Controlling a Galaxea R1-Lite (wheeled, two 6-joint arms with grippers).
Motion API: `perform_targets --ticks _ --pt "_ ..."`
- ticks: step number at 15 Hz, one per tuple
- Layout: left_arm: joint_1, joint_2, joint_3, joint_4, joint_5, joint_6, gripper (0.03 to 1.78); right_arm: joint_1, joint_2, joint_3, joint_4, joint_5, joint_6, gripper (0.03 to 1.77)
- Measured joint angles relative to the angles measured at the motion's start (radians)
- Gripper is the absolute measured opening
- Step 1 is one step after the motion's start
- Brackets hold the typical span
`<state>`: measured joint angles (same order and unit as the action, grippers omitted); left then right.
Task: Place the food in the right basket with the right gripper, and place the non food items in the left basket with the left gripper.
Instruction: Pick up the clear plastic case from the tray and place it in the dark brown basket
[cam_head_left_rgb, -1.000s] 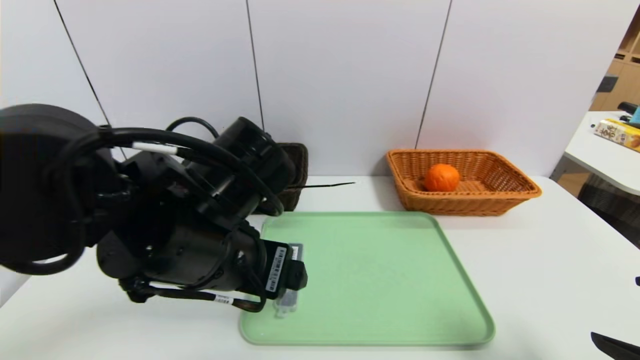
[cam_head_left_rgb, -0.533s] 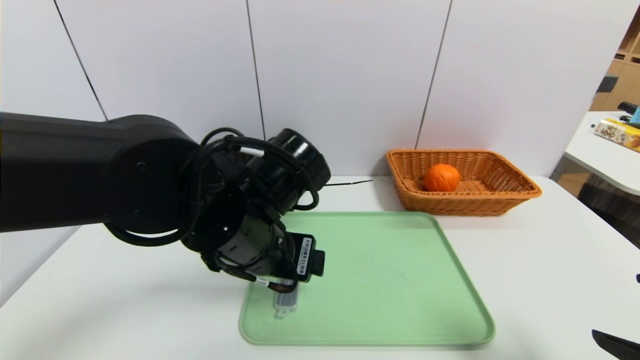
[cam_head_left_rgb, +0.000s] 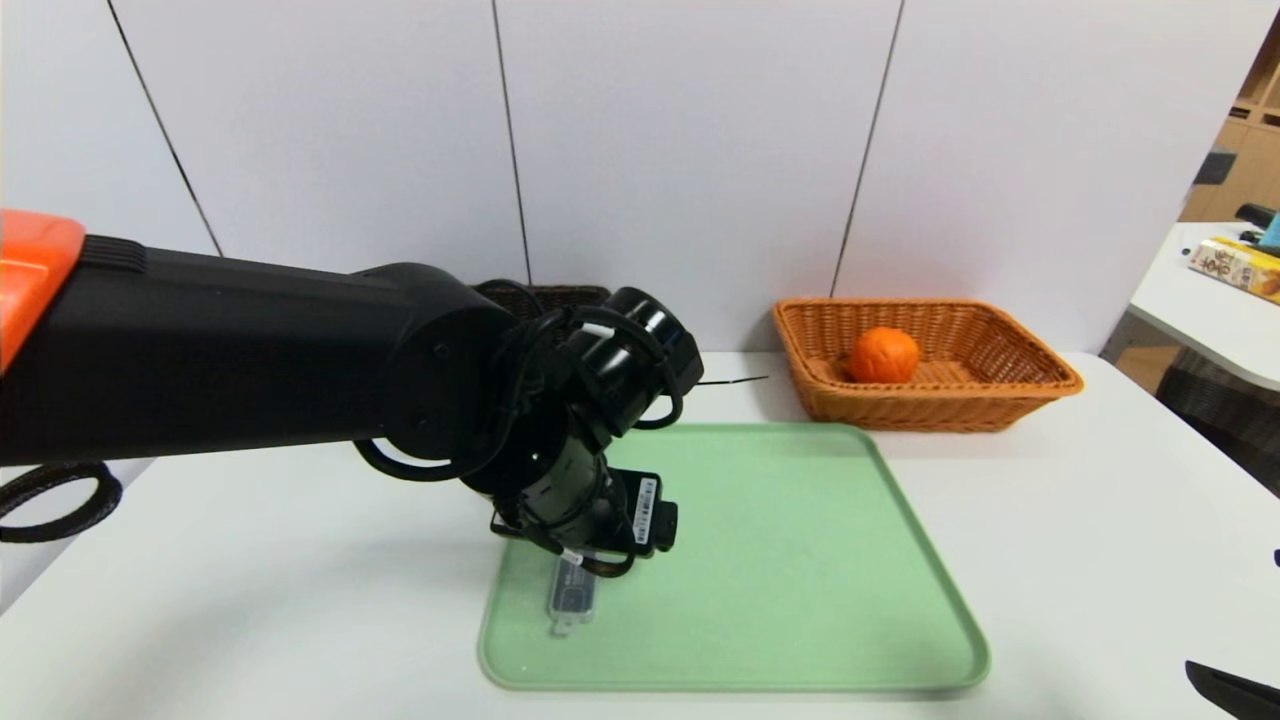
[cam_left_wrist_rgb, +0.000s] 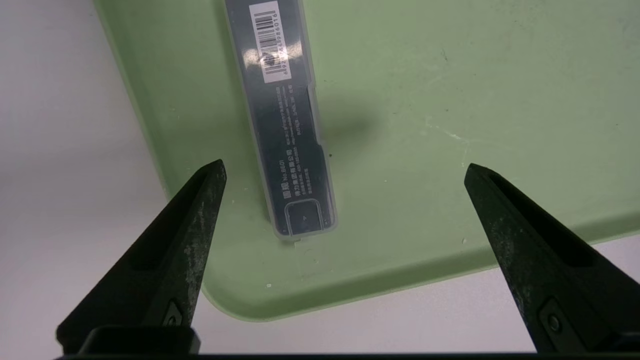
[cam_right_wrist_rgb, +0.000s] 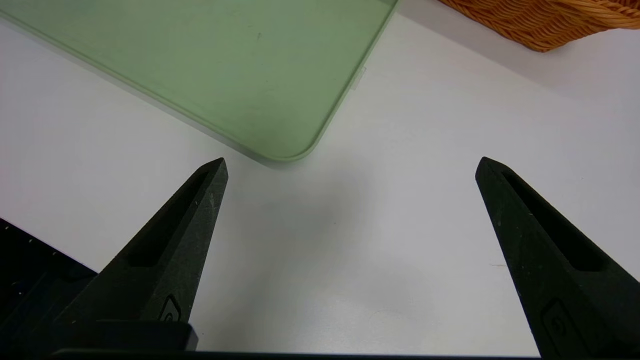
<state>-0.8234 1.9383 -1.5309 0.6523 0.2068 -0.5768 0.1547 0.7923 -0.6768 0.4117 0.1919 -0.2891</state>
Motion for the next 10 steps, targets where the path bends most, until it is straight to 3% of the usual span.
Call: perform_targets --ticks 10 --pt "0.041 0.059 -0.002 -0.001 -0.013 -0.001 1.69 0.000 -0.002 0.004 0.000 0.000 0.000 1.71"
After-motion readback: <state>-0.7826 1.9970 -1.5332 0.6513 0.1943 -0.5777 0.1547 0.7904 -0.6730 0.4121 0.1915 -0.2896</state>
